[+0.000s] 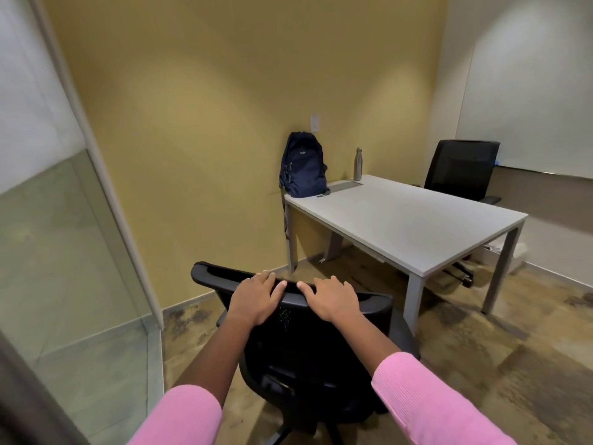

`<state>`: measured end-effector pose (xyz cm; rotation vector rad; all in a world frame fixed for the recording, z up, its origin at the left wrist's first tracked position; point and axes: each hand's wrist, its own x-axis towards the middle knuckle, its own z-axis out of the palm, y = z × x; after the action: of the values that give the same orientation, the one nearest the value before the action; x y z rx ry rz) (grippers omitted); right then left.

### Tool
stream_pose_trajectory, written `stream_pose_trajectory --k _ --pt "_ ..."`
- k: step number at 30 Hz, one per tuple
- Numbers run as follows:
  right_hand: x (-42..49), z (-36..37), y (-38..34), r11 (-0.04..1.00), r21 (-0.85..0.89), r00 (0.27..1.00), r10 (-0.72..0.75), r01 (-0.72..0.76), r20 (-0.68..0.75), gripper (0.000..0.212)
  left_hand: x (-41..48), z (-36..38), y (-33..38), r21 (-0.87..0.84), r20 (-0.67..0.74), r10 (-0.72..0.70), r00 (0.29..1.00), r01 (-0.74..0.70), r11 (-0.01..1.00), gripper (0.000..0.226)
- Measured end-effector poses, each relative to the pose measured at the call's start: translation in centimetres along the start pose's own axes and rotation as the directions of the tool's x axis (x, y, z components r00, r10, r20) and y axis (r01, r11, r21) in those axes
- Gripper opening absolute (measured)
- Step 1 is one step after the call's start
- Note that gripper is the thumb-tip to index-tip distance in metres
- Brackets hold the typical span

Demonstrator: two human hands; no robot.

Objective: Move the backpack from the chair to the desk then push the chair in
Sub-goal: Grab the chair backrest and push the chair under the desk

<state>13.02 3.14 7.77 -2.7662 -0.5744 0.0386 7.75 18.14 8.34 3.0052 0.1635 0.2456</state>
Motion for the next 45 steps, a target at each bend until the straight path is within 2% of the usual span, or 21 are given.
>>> stream_pose_trajectory --k 5,10,19,22,27,33,38,45 --pt "-1.8 0.1 0.8 0.997 -0.056 0.984 -0.053 0.044 -0.168 0.058 -0.9 0.0 -1.0 -0.020 0.035 0.048 0.998 -0.047 0.999 0.053" --pt "-2.0 0.3 1.4 0.998 -0.027 0.967 -0.067 0.062 -0.247 0.052 -0.1 -0.5 -1.9 -0.031 0.101 0.078 0.992 -0.075 0.997 0.052" --pt "-0.9 0.6 2.0 0.996 -0.051 0.914 -0.091 0.077 -0.396 0.047 2.2 -0.1 -4.5 -0.040 -0.010 0.100 0.995 -0.100 0.994 0.043" --pt "-0.4 0.5 2.6 0.995 -0.068 0.904 -0.093 0.071 -0.418 0.047 3.0 0.2 -4.6 -0.044 -0.074 0.108 0.991 -0.111 0.993 0.046" --pt "0.8 0.1 3.8 0.994 -0.084 0.903 -0.104 0.076 -0.416 0.047 4.1 0.6 -3.8 -0.026 -0.194 0.128 0.973 -0.135 0.991 0.078" --pt "2.9 -0.3 5.3 0.993 -0.069 0.906 -0.119 0.100 -0.405 0.045 6.0 1.3 -2.8 -0.046 -0.242 0.077 0.967 -0.091 0.995 0.062" --pt "5.2 -0.9 7.0 0.995 -0.039 0.911 -0.101 0.094 -0.400 0.041 8.4 2.1 -1.8 -0.062 -0.288 0.038 0.957 -0.058 0.996 0.082" --pt "8.9 -1.5 8.8 0.996 -0.039 0.915 -0.092 0.084 -0.392 0.040 12.1 3.2 -1.0 -0.080 -0.338 0.018 0.941 -0.048 0.996 0.086"
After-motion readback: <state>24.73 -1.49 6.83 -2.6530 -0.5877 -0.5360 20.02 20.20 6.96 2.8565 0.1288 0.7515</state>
